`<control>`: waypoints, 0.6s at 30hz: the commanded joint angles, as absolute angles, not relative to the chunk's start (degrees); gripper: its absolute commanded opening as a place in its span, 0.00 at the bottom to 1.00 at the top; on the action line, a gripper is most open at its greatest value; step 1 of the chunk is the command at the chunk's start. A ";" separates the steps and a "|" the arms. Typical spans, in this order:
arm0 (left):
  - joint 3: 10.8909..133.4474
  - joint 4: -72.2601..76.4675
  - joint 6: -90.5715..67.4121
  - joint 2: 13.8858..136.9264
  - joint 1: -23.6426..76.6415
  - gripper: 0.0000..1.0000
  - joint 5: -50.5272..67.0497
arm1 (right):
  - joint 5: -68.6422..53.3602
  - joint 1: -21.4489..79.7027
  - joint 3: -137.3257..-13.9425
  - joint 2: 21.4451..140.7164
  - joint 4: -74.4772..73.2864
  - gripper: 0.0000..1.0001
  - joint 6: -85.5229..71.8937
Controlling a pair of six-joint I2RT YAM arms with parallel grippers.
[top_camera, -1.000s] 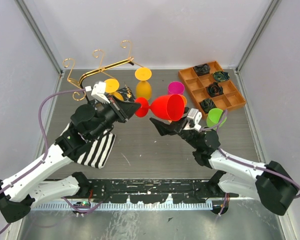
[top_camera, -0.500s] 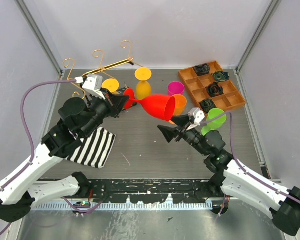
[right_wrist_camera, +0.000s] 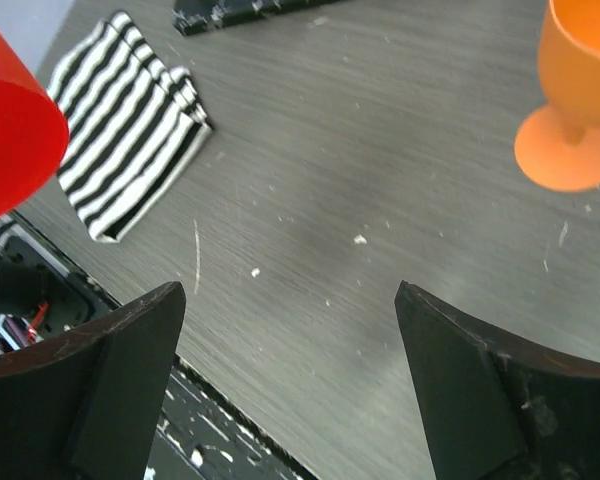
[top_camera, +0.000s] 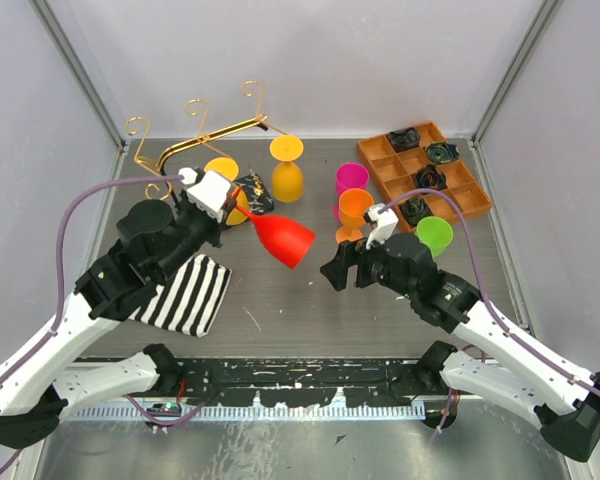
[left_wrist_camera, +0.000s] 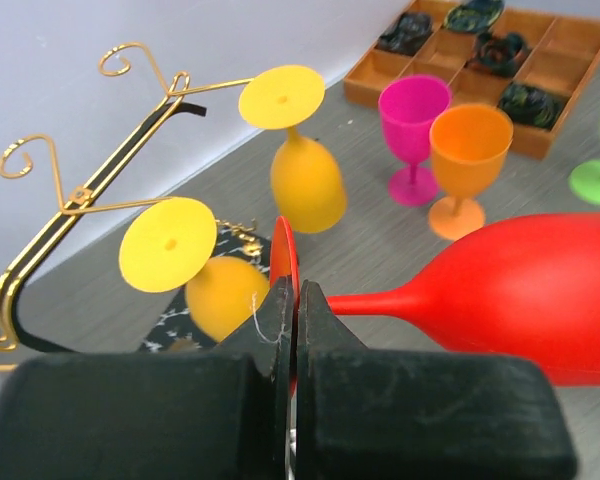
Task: Place the wine glass upside down on the wine glass rack
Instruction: Turn the wine glass upside down at the wine rack.
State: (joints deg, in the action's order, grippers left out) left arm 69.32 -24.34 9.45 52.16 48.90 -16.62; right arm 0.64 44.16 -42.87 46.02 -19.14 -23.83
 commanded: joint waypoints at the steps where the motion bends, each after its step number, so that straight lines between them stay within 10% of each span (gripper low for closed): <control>1: 64.43 -19.10 22.72 47.22 49.07 0.00 -15.20 | 4.39 44.34 -47.23 43.51 -26.88 0.93 -24.99; 18: 60.67 -17.27 37.11 48.02 49.56 0.00 2.94 | -15.82 44.31 -63.08 53.57 -24.47 0.80 -17.86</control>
